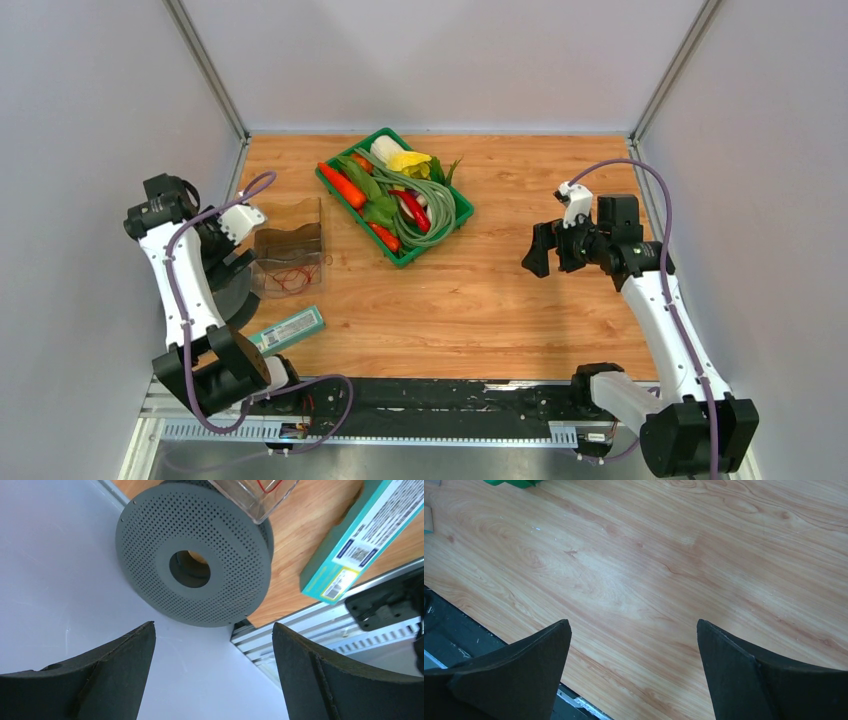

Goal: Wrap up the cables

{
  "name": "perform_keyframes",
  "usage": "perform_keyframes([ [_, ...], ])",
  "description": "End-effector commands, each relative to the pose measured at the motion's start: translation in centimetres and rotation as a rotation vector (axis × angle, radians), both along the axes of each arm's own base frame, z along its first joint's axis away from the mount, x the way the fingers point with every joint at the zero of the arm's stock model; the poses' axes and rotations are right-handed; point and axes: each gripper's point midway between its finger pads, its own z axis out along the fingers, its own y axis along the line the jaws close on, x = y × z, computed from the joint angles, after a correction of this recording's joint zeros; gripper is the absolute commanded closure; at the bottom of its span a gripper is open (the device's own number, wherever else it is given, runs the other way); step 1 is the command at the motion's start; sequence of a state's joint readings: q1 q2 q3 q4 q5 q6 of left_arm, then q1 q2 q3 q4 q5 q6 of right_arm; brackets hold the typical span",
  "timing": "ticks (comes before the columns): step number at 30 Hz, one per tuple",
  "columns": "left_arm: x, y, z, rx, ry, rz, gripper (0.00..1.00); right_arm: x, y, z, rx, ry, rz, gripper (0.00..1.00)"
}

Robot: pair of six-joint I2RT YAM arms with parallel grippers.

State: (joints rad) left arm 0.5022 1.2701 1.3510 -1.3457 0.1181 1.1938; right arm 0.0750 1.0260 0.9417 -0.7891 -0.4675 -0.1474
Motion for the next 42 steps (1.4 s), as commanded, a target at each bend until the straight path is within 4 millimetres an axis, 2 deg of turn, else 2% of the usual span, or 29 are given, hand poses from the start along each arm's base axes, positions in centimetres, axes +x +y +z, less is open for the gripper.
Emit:
perform_keyframes([
  [1, -4.8, -1.5, -1.1, -0.085, 0.226, -0.174, 0.06, 0.5, 0.5, 1.9, 0.019, -0.048, 0.032, 0.00],
  [8, -4.5, 0.3, -3.2, -0.064, 0.269, -0.290, 0.06, 0.6, 0.5, 1.5, 0.016, -0.024, 0.036, 0.00],
  [15, -4.8, -0.2, -4.7, -0.164, 0.311, -0.366, 0.06, 0.5, 0.5, 1.2, 0.011, -0.007, 0.043, 0.00],
  [20, -5.2, 0.3, -6.6, -0.167, 0.333, -0.391, 0.06, 0.3, 0.5, 0.9, 0.011, -0.003, 0.045, 0.00],
  [25, -6.1, 1.2, -9.0, -0.152, 0.396, -0.385, 0.06, 0.1, 0.5, 0.6, 0.010, 0.003, 0.048, 0.00],
  [27, -5.9, 1.7, -9.7, -0.140, 0.388, -0.370, 0.06, 0.0, 0.5, 0.5, 0.010, 0.004, 0.048, 0.00],
  [35, -4.8, 3.3, -10.7, -0.120, 0.366, -0.357, 0.06, -0.5, 0.7, 0.2, 0.017, 0.018, 0.064, 0.00],
  [42, -4.8, 4.6, -12.2, -0.102, 0.369, -0.360, 0.06, -0.5, 0.8, 0.0, 0.021, 0.033, 0.071, 0.00],
])
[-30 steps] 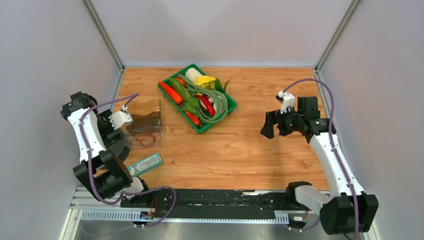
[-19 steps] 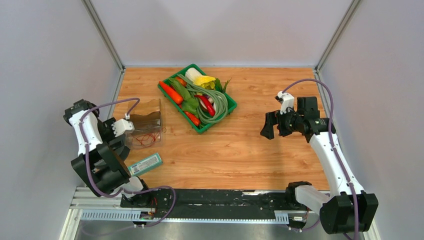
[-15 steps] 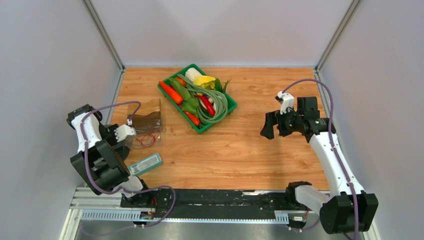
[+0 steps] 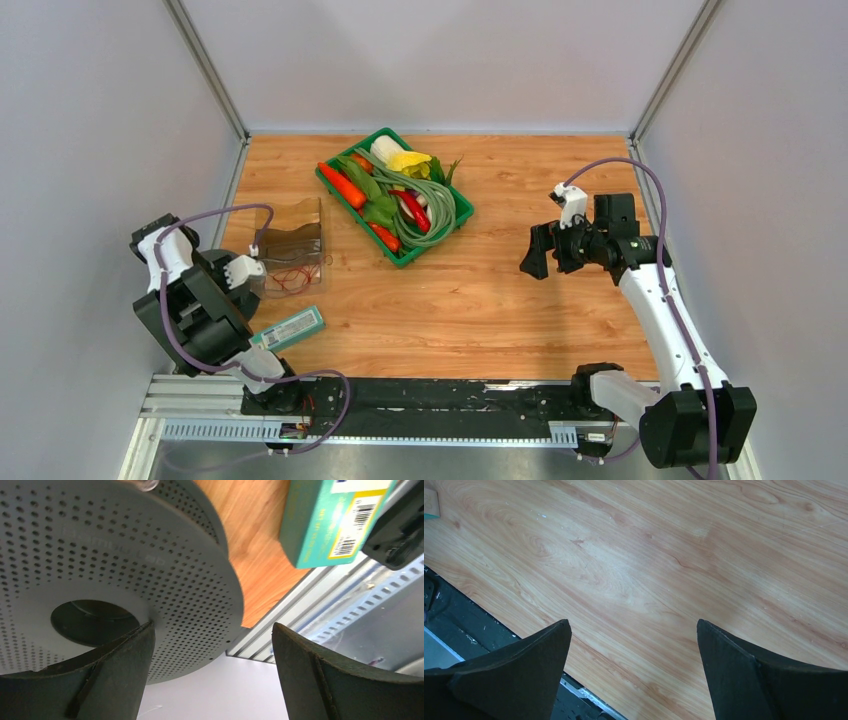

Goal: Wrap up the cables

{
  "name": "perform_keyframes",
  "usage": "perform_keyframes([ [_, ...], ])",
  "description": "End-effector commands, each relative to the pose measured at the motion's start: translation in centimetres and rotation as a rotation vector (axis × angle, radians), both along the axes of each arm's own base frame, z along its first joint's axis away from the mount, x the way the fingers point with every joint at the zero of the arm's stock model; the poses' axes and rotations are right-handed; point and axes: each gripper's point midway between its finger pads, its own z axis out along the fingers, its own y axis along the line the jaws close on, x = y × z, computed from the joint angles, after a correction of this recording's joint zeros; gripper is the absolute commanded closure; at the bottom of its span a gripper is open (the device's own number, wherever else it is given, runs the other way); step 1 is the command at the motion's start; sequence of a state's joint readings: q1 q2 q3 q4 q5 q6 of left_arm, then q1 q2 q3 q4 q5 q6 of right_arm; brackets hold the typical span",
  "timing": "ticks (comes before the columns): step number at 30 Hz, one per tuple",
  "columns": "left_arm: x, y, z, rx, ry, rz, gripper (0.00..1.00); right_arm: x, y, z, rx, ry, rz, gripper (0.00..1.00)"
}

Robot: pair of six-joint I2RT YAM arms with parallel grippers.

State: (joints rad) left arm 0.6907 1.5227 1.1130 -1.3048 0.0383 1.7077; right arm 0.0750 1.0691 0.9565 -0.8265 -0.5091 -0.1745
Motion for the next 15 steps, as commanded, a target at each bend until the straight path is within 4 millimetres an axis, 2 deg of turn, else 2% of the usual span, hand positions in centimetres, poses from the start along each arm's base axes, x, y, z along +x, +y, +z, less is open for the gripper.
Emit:
perform_keyframes([
  [1, 0.7, 1.1, -0.9, 0.018, -0.046, -0.041, 0.06, -0.2, 0.3, 0.7, 0.013, -0.016, 0.028, 0.00],
  [7, 2.0, 1.9, -1.1, 0.042, -0.108, -0.049, 0.06, -0.2, 0.4, 0.6, 0.017, -0.001, 0.033, 0.00],
  [15, 1.3, 0.3, -2.4, -0.001, -0.122, -0.073, 0.06, -0.3, 0.4, 0.3, 0.016, 0.014, 0.034, 0.00],
])
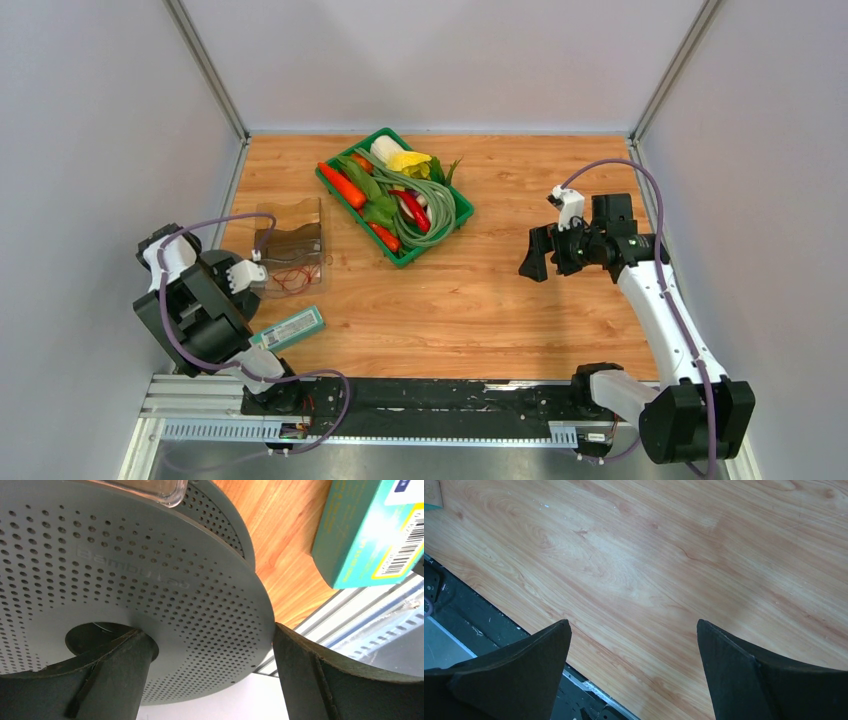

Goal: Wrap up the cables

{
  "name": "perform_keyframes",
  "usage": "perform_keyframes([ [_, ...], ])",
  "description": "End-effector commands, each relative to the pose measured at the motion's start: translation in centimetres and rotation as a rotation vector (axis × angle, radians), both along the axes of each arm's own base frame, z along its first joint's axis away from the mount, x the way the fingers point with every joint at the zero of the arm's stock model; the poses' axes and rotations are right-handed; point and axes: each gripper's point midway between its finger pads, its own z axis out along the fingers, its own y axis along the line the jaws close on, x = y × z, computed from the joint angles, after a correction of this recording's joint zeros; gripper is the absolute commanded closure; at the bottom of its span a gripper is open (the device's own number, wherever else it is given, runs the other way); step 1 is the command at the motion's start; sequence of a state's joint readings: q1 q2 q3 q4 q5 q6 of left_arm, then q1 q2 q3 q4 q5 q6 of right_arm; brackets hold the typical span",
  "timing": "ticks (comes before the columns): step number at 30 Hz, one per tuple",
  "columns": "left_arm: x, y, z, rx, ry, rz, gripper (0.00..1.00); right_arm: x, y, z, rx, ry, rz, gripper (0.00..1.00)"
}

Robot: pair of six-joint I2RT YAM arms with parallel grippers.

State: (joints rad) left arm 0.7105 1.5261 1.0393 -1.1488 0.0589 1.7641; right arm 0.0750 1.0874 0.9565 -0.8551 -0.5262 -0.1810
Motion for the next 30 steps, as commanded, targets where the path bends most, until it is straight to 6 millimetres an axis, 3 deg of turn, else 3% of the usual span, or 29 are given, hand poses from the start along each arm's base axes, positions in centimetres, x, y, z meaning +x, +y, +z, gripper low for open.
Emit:
perform_keyframes([
  [1, -0.3, -0.9, -0.7, -0.030, -0.035, -0.040, 0.06, 0.3, 0.2, 0.8, 0.010, -0.029, 0.019, 0.00],
  [6, -0.5, -1.3, -1.5, -0.046, -0.029, -0.023, 0.06, 0.4, 0.3, 0.8, 0.012, -0.024, 0.021, 0.00],
  [8, -0.3, -1.3, -0.9, -0.046, -0.040, -0.010, 0.12, 0.4, 0.3, 0.9, 0.013, -0.026, 0.022, 0.00],
  [13, -0.2, -1.7, 2.7, -0.085, -0.083, 0.000, 0.41, 0.3, 0.4, 1.2, 0.020, -0.034, 0.028, 0.00],
  [17, -0.7, -2.5, 6.2, -0.118, -0.129, 0.008, 0.55, 0.1, 0.5, 1.4, 0.027, -0.042, 0.031, 0.00],
  [23, -2.0, -6.5, 10.8, -0.172, -0.220, -0.051, 0.56, 0.0, 0.9, 1.9, 0.048, -0.053, 0.039, 0.00],
  [30, -0.7, -15.6, 18.4, -0.266, -0.423, -0.144, 0.56, 0.7, 1.5, 3.2, 0.095, -0.046, 0.037, 0.00],
])
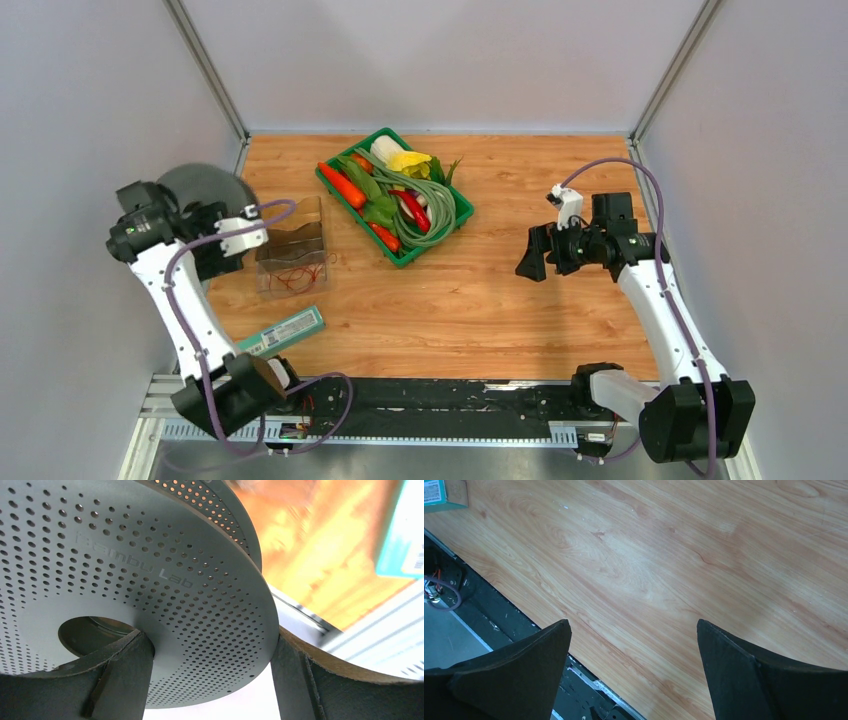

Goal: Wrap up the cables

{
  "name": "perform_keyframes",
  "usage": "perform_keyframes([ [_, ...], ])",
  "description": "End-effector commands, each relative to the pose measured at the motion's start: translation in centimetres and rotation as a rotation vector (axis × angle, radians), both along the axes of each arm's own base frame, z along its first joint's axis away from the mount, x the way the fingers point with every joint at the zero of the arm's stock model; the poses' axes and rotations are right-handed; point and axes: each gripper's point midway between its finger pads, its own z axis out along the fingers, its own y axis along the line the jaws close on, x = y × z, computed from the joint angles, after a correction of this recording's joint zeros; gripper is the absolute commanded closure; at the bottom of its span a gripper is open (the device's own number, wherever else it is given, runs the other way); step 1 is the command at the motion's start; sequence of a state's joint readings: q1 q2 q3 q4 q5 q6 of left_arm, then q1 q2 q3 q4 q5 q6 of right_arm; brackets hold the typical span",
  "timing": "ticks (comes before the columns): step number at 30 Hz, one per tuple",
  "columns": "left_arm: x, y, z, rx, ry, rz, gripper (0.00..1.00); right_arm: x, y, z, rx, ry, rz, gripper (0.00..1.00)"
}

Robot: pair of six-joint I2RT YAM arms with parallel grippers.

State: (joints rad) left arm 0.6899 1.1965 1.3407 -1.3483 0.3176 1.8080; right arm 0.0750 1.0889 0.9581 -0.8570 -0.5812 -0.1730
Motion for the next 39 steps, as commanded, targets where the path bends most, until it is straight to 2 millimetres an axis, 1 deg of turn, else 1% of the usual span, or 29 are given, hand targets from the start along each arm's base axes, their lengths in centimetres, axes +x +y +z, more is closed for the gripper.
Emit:
perform_keyframes([
  [1, -4.6, -14.1, 3.3, -0.337, 0.074, -0.151, 0.56, 1.2, 0.6, 2.8, 0.043, -0.051, 0.001, 0.00],
  [3, -3.1, -17.1, 4.7, -0.370, 0.020, -0.151, 0.59, 1.7, 0.2, 3.1, 0.031, -0.058, -0.025, 0.00],
  [5, -2.4, -20.4, 5.2, -0.407, 0.032, -0.148, 0.59, 1.9, -0.5, 3.4, 0.027, -0.065, -0.057, 0.00],
  [6, -2.0, -22.7, 5.1, -0.399, 0.052, -0.209, 0.60, 2.1, -0.7, 3.6, 0.028, -0.071, -0.072, 0.00],
  [7, -2.1, -24.5, 5.1, -0.395, 0.072, -0.237, 0.62, 2.3, -1.3, 3.7, 0.032, -0.073, -0.101, 0.00],
  [8, -1.9, -26.1, 5.1, -0.404, 0.088, -0.253, 0.63, 2.4, -1.4, 3.8, 0.037, -0.078, -0.112, 0.00],
  [9, -2.0, -27.7, 4.8, -0.402, 0.113, -0.279, 0.63, 2.9, -2.6, 3.8, 0.036, -0.082, -0.166, 0.00],
  [13, -1.9, -34.3, 3.6, -0.380, 0.154, -0.380, 0.64, 3.7, -5.0, 3.6, 0.027, -0.093, -0.276, 0.00],
  [15, -2.6, -37.2, 2.1, -0.335, 0.190, -0.448, 0.64, 3.9, -6.1, 3.3, 0.031, -0.088, -0.327, 0.00],
  [16, -3.1, -38.6, 0.9, -0.297, 0.216, -0.483, 0.64, 3.9, -6.5, 3.3, 0.033, -0.087, -0.345, 0.00],
  [19, -4.1, -41.9, -2.8, -0.188, 0.279, -0.532, 0.64, 3.7, -7.6, 3.3, 0.034, -0.093, -0.389, 0.00],
  [21, -4.9, -43.9, -4.7, -0.161, 0.325, -0.540, 0.63, 3.5, -7.8, 3.4, 0.034, -0.107, -0.400, 0.00],
  [24, -5.9, -46.7, -7.1, -0.125, 0.373, -0.549, 0.63, 3.2, -8.1, 3.2, 0.026, -0.118, -0.412, 0.00],
  [26, -6.3, -48.3, -7.9, -0.120, 0.392, -0.558, 0.63, 3.2, -8.3, 2.8, 0.018, -0.117, -0.419, 0.00],
  [28, -5.9, -49.4, -8.9, -0.105, 0.388, -0.547, 0.62, 3.3, -8.5, 2.6, 0.015, -0.112, -0.425, 0.00],
  [31, -4.7, -50.3, -10.7, -0.063, 0.367, -0.541, 0.59, 3.5, -8.4, 2.4, 0.023, -0.096, -0.416, 0.00],
  [32, -4.5, -50.6, -11.1, -0.060, 0.361, -0.544, 0.56, 3.5, -8.3, 2.3, 0.026, -0.091, -0.415, 0.00],
  [35, -4.5, -50.9, -12.1, -0.056, 0.373, -0.555, 0.41, 3.8, -8.4, 2.1, 0.030, -0.073, -0.414, 0.00],
  [36, -4.6, -50.8, -12.2, -0.047, 0.388, -0.564, 0.35, 3.9, -8.4, 2.1, 0.032, -0.068, -0.414, 0.00],
  [37, -4.9, -50.5, -12.3, -0.037, 0.407, -0.571, 0.23, 4.0, -8.4, 2.1, 0.034, -0.065, -0.413, 0.00],
  [38, -5.2, -50.3, -12.2, -0.036, 0.416, -0.574, 0.20, 4.0, -8.3, 2.2, 0.036, -0.065, -0.410, 0.00],
  [39, -5.4, -50.1, -12.1, -0.038, 0.425, -0.582, 0.20, 4.0, -8.2, 2.1, 0.039, -0.062, -0.408, 0.00],
])
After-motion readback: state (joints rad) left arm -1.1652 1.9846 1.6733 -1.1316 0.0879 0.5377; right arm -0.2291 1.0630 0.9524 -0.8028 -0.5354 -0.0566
